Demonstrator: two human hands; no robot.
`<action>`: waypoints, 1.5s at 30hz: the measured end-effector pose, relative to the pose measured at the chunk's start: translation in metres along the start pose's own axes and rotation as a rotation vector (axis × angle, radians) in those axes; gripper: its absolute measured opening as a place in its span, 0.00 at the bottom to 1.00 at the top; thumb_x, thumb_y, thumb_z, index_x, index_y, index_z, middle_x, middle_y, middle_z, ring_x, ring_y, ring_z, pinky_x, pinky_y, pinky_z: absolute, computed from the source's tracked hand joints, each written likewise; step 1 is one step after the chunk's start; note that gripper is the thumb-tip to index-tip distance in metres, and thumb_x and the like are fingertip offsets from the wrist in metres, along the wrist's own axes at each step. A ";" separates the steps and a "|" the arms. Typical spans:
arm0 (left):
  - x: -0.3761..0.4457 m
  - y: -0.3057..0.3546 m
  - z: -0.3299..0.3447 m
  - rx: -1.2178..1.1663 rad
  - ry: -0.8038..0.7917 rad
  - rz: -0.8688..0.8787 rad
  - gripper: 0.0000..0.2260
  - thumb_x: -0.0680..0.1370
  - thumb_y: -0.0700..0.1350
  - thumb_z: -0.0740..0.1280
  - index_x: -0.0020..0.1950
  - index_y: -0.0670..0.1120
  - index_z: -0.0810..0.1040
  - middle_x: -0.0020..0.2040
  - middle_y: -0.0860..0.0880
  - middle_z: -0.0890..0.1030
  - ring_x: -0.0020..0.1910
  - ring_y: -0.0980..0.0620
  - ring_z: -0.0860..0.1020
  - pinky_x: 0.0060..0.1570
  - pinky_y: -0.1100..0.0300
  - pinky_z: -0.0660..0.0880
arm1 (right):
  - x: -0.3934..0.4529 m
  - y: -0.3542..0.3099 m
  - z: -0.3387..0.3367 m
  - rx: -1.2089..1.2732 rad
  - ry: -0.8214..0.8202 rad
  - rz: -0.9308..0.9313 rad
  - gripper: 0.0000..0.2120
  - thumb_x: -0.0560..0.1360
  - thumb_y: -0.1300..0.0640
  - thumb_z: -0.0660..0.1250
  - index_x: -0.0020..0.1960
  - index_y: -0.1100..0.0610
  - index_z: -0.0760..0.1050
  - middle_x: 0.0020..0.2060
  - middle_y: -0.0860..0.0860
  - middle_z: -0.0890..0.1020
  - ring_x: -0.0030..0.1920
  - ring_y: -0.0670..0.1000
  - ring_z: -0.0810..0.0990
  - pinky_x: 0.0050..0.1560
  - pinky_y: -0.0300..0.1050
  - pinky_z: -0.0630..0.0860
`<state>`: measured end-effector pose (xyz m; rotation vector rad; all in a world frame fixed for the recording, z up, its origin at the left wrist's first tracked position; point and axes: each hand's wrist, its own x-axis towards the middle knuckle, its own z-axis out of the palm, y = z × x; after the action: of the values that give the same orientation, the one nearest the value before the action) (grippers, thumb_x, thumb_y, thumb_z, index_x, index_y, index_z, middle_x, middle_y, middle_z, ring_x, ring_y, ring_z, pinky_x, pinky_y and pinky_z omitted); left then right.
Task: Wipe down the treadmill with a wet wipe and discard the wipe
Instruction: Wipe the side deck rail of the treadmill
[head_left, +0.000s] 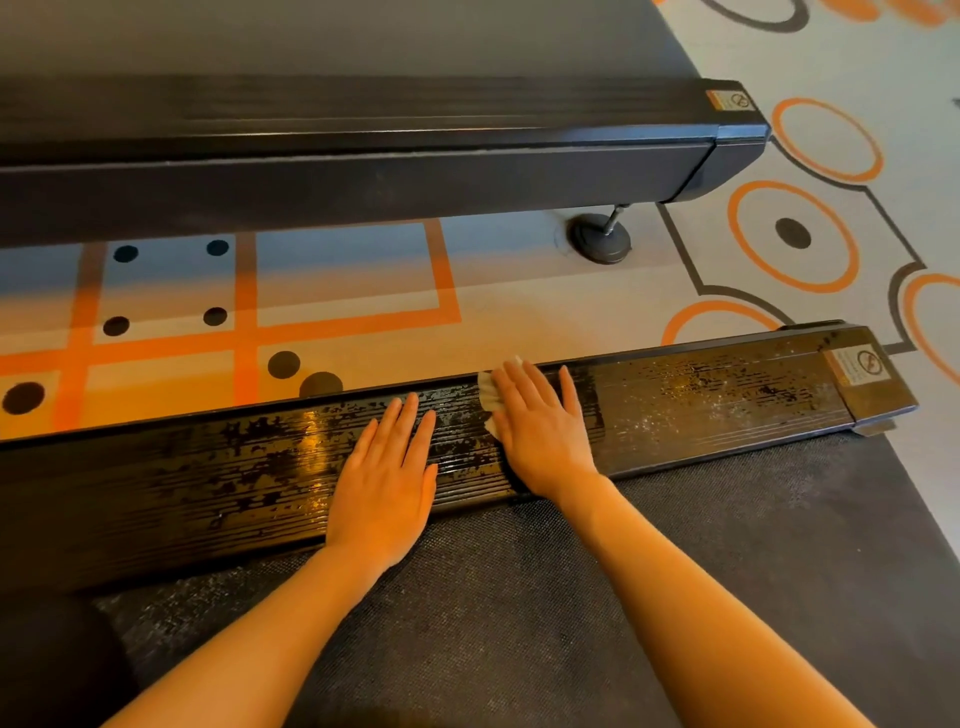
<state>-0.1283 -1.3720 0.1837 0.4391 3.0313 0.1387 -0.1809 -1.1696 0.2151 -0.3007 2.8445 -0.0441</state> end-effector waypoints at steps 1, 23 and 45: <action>0.000 0.000 0.001 0.001 0.005 -0.002 0.26 0.81 0.54 0.46 0.76 0.42 0.59 0.77 0.41 0.60 0.76 0.44 0.60 0.73 0.50 0.53 | -0.001 0.006 0.000 -0.014 0.006 0.026 0.27 0.83 0.43 0.37 0.80 0.50 0.42 0.80 0.49 0.44 0.79 0.49 0.39 0.74 0.55 0.29; -0.001 0.002 -0.001 0.005 0.000 -0.017 0.28 0.81 0.54 0.45 0.78 0.42 0.59 0.79 0.41 0.57 0.78 0.44 0.56 0.74 0.48 0.56 | -0.080 -0.012 0.060 -0.053 0.159 -0.067 0.30 0.82 0.43 0.49 0.81 0.50 0.51 0.80 0.53 0.53 0.79 0.58 0.51 0.76 0.61 0.47; -0.001 0.003 -0.003 0.012 -0.009 -0.021 0.28 0.82 0.54 0.45 0.78 0.42 0.59 0.79 0.41 0.57 0.78 0.44 0.56 0.75 0.48 0.55 | -0.074 0.017 0.049 -0.037 0.106 -0.104 0.29 0.83 0.43 0.44 0.81 0.50 0.44 0.80 0.51 0.47 0.80 0.54 0.45 0.76 0.58 0.42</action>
<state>-0.1267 -1.3696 0.1869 0.4082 3.0284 0.1177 -0.1009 -1.1379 0.1873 -0.4675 2.9343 -0.0297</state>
